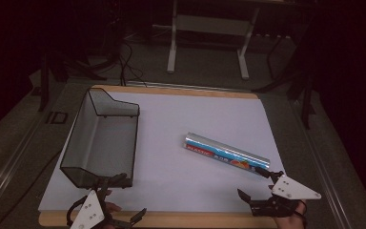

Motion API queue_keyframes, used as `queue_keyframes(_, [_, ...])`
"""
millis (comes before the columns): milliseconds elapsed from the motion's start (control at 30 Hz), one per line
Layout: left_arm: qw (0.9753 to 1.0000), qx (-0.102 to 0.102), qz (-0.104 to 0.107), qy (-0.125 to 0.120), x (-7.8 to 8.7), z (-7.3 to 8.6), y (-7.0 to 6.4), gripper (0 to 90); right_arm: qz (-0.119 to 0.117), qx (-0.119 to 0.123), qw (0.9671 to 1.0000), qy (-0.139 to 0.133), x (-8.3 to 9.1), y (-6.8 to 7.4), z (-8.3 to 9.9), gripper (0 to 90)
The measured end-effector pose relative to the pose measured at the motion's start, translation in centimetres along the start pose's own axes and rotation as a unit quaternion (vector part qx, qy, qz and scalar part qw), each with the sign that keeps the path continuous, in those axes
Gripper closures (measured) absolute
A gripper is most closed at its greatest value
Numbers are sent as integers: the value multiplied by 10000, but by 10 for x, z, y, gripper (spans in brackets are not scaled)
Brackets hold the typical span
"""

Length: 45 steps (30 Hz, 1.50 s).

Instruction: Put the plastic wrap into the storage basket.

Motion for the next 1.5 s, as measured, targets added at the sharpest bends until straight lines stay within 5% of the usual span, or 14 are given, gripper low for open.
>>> queue_keyframes(100, [10000, -10, 9, 0, 0, 0, 0, 7, -80, 237, 9993, 285, -6, 3, 7, 101])
queue_keyframes(167, [10000, -12, 10, 1, 0, 0, 0, 6, -251, 237, 9988, 349, -8, 7, 9, 101])
queue_keyframes(467, [10000, -18, 4, -4, 0, 0, 0, 6, -347, 555, 9968, 450, -12, 11, 9, 136])
queue_keyframes(700, [10000, -4, -3, -13, 0, 0, 0, 7, -753, 476, 9929, 794, -13, 14, 9, 126])
queue_keyframes(900, [10000, -24, -2, 1, 0, 0, -1, 7, -729, 511, 9931, 761, -16, 12, 4, 126])
queue_keyframes(1100, [10000, -37, -8, 4, -1, 0, -1, 6, -731, 808, 9893, 969, -25, 7, 5, 125])
queue_keyframes(1500, [10000, -11, -1, 62, -2, 2, 0, 6, -821, 959, 9831, 1323, -47, -10, -1, 110])
Point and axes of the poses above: each handheld gripper's, and its own axes: x roughly backward along the jaws, z roughly out of its underside, y roughly to its left, the point moved 7 cm from there along -x, roughly forward along the jaws, and after that the axes turned 8 degrees about x, right-handed, at the moved point
